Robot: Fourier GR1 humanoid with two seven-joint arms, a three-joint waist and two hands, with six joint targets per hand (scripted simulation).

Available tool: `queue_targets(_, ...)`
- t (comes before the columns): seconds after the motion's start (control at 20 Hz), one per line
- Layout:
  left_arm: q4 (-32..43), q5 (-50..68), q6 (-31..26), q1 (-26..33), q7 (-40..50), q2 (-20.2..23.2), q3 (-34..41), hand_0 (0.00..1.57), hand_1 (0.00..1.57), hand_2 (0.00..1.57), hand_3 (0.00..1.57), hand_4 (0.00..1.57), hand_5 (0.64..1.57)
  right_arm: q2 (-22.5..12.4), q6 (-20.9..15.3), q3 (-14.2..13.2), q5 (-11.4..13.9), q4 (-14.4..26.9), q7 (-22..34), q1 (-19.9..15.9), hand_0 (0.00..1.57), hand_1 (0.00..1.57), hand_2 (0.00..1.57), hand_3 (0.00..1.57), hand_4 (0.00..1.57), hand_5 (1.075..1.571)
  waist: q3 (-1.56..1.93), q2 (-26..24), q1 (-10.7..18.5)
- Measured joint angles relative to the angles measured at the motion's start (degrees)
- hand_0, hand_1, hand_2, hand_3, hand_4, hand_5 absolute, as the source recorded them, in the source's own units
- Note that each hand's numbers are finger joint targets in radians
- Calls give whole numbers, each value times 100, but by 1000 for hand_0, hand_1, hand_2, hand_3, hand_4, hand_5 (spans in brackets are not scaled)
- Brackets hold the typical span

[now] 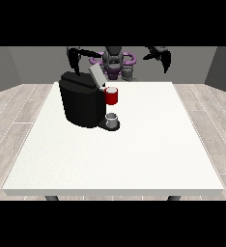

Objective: Insert the coffee pod into the coffee machine and close the lid

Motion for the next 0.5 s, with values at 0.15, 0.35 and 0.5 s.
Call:
queue_targets(0.15,-377,92,40,174,120,2,-52,0,0,0,0,338,1571,30,37,89,12,120,27,-167,0,0,0,0,0,1571,-1,105,-49)
queue_targets(0.35,-797,170,84,313,194,36,-127,0,0,0,0,374,1571,43,97,157,47,308,-211,-391,0,0,0,0,0,1571,-1,356,-74)
queue_targets(0.5,-888,260,161,370,248,128,-47,0,0,0,0,376,1571,233,56,372,141,295,-227,-476,0,0,0,0,0,1571,-3,434,-242)
